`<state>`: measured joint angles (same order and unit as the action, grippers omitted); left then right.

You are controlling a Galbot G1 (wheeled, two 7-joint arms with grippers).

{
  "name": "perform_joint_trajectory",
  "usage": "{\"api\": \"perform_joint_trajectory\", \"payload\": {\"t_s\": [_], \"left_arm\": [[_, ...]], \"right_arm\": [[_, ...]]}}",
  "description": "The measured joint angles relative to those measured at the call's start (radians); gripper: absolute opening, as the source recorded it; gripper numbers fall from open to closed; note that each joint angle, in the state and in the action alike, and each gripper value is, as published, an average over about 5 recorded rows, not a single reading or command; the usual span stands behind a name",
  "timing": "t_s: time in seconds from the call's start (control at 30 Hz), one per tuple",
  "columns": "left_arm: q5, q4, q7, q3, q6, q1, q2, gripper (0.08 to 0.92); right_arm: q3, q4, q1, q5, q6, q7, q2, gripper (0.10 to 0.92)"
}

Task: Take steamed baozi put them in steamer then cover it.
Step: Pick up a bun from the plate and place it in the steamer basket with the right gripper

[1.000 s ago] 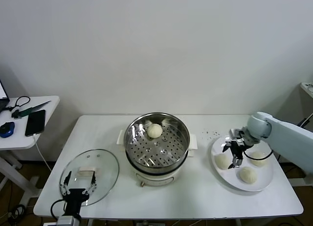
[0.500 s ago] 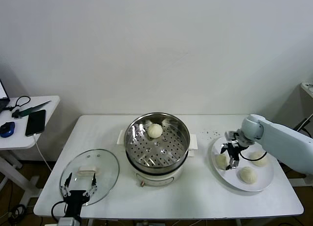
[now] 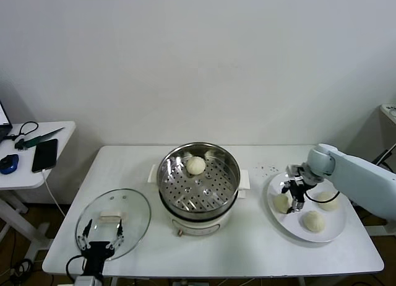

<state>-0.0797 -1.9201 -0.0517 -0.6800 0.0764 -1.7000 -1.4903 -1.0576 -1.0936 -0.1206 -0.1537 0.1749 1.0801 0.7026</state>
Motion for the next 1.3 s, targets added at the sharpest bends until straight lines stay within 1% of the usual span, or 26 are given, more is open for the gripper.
{"api": "perform_joint_trajectory", "payload": {"t_s": [0.23,0.5,0.7,0.9,1.1,1.3], "left_arm": [[0.007,-0.005,-0.001,0.001,0.003,-0.004,0.006,0.823],[0.009,-0.015,-0.001,0.013,0.004,-0.007,0.009,0.823],[0.006,-0.017,-0.002,0.022,0.007,-0.008,0.006,0.823],[0.0,-0.029,-0.006,0.029,0.003,-0.007,0.003,0.823],[-0.002,-0.048,-0.015,0.034,-0.011,-0.008,0.0,0.823],[-0.003,-0.054,-0.024,0.036,-0.015,-0.02,-0.001,0.823]], "right_arm": [[-0.091,-0.034,-0.145,-0.095,0.011,-0.004,-0.013,0.704],[-0.261,-0.085,-0.415,-0.272,0.035,-0.013,0.027,0.704],[-0.365,-0.132,-0.587,-0.433,0.066,-0.034,0.098,0.704],[-0.419,-0.183,-0.67,-0.56,0.105,-0.083,0.187,0.705],[-0.444,-0.214,-0.692,-0.638,0.147,-0.148,0.291,0.712],[-0.468,-0.227,-0.677,-0.679,0.183,-0.207,0.397,0.713]]}}
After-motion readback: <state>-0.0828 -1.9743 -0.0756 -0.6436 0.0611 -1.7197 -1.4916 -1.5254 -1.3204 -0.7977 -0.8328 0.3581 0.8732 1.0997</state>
